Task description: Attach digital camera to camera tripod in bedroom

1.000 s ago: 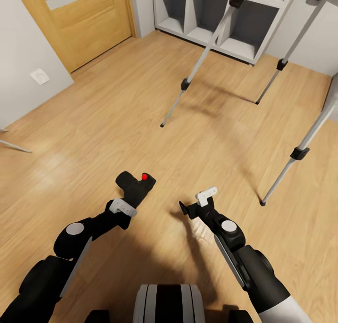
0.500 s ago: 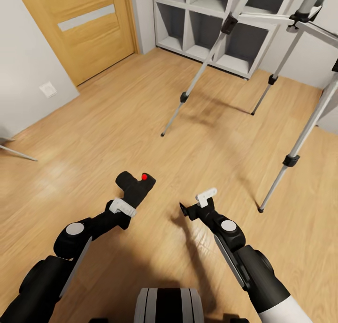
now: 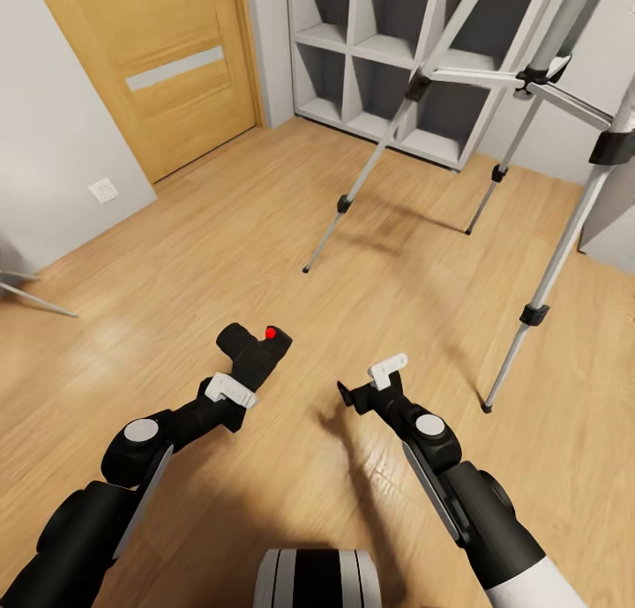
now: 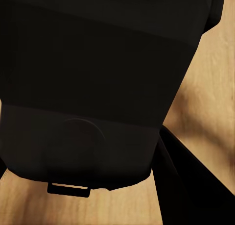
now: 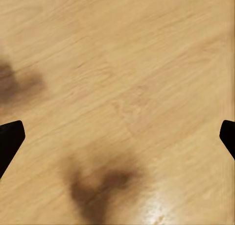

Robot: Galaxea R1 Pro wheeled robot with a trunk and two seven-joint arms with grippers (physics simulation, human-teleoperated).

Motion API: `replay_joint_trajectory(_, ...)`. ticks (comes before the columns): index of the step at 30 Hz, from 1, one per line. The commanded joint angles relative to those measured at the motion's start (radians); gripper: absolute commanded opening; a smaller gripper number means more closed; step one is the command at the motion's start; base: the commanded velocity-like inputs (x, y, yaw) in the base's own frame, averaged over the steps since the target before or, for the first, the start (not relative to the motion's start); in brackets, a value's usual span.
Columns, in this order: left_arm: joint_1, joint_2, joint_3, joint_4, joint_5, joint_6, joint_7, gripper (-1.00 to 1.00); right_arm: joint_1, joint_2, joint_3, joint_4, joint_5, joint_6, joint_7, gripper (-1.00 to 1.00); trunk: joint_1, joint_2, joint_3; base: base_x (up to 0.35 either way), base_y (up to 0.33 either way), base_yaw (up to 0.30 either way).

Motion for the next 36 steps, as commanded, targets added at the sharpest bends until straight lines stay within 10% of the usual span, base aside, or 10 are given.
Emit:
replay_joint_trajectory(1,-0.001,0.000,0.000,-0.001,-0.012,0.002,-0.008,-1.00,0.000,-0.001,0.000,-0.001,0.000,0.002,0.002,1.00,-0.001,0.000,0.003,0.000,0.000,0.000)
replay_joint_trajectory(36,-0.001,-0.012,0.105,0.007,-0.014,0.003,0.008,-1.00,0.000,0.002,-0.025,-0.002,0.000,-0.105,-0.003,1.00,-0.016,0.008,0.139,0.000,0.000,0.000)
